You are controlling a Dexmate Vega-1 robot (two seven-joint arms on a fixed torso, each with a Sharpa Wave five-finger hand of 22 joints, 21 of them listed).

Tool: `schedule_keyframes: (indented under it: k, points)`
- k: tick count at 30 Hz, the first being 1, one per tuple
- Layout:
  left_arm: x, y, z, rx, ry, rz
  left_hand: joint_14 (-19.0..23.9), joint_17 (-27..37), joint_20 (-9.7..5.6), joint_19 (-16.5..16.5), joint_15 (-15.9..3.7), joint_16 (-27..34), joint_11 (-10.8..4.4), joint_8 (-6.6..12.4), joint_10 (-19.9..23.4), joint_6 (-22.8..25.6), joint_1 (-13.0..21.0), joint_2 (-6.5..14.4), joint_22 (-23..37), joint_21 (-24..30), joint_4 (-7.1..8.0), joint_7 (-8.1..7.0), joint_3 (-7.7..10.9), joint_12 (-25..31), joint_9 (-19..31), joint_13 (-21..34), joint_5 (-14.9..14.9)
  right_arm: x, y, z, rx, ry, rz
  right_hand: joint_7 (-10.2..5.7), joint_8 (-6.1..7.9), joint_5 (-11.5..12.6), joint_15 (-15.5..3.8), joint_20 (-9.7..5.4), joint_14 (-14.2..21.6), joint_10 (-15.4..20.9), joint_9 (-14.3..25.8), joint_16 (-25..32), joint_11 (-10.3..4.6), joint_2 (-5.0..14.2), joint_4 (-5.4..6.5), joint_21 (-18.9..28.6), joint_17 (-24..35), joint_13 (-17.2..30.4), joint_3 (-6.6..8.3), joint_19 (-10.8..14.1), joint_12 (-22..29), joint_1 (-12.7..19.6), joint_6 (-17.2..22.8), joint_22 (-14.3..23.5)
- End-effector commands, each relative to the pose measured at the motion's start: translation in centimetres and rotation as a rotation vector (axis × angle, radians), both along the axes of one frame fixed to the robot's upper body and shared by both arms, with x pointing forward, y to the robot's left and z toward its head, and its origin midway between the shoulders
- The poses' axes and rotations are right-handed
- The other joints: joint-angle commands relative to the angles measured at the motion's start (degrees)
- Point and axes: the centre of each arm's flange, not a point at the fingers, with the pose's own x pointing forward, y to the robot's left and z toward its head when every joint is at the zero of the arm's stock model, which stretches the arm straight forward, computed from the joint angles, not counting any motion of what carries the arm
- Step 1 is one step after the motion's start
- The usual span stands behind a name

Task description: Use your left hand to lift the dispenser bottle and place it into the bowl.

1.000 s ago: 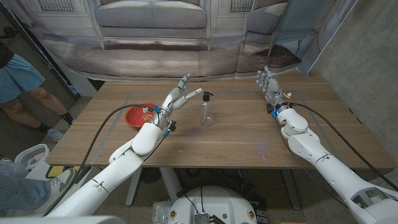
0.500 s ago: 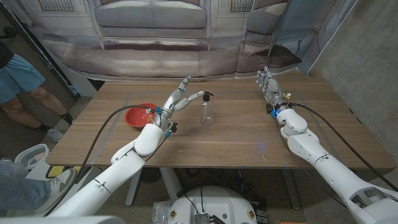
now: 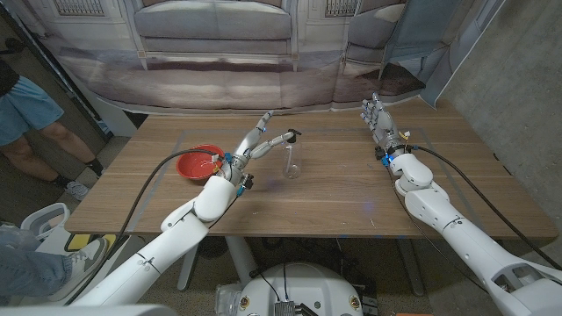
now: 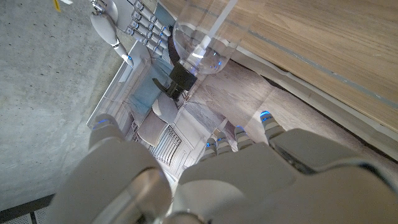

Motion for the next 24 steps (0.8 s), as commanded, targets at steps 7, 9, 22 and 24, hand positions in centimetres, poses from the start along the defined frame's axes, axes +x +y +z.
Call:
schedule_keyframes:
  k: [7,9,22,24]
  points:
    - [0.8,-0.9,-0.5,0.019,0.028,-0.002,-0.2,0.2,0.48,-0.1,-0.01,0.1,-0.48,0.34,-0.2,-0.1,0.9,0.0,0.3,-0.1,-0.46,-0.01,-0.61,0.3,0.1,0.1,0.3,0.4,0.1,-0.2,0.007,0.008,0.006,-0.38,-0.10,-0.2,0.40,-0.58,0.4,0.4,0.2,0.1,-0.04,0.40,-0.25,-0.1,0.2,0.1,0.00,0.5,-0.1,0.2,0.4,0.1]
    - [0.9,-0.9,-0.4,0.019,0.030,0.001,-0.2,0.2,0.48,-0.1,0.00,0.1,-0.43,0.35,-0.2,-0.1,0.9,0.0,0.3,-0.1,-0.48,-0.01,-0.64,0.3,0.1,0.1,0.3,0.5,0.1,-0.2,0.009,0.010,0.005,-0.40,-0.10,-0.2,0.38,-0.55,0.4,0.4,0.2,0.1,-0.06,0.41,-0.26,-0.1,0.2,0.1,-0.01,0.5,-0.1,0.2,0.4,0.1]
    - [2.0,-1.3,0.2,0.039,0.046,0.016,-0.2,0.2,0.47,-0.1,-0.01,0.1,-0.75,0.40,-0.1,0.0,1.3,0.2,0.3,-0.1,-0.72,-0.03,-0.98,0.4,0.1,0.1,0.5,1.0,0.0,-0.4,0.012,0.010,0.010,-0.46,-0.10,-0.2,0.42,-0.47,0.5,0.5,0.2,0.1,0.09,0.41,-0.29,-0.1,0.3,0.1,-0.12,0.5,-0.1,0.2,0.4,0.1]
    - [2.2,-1.5,0.3,0.044,0.046,0.018,-0.2,0.2,0.48,-0.1,0.03,0.1,-0.74,0.40,-0.2,0.0,1.4,0.3,0.3,-0.2,-0.77,-0.03,-1.04,0.3,0.1,0.1,0.5,1.0,0.0,-0.4,0.012,0.008,0.010,-0.50,-0.12,-0.2,0.40,-0.47,0.6,0.4,0.2,0.1,0.06,0.41,-0.29,-0.1,0.3,0.1,-0.13,0.5,-0.1,0.1,0.4,0.1]
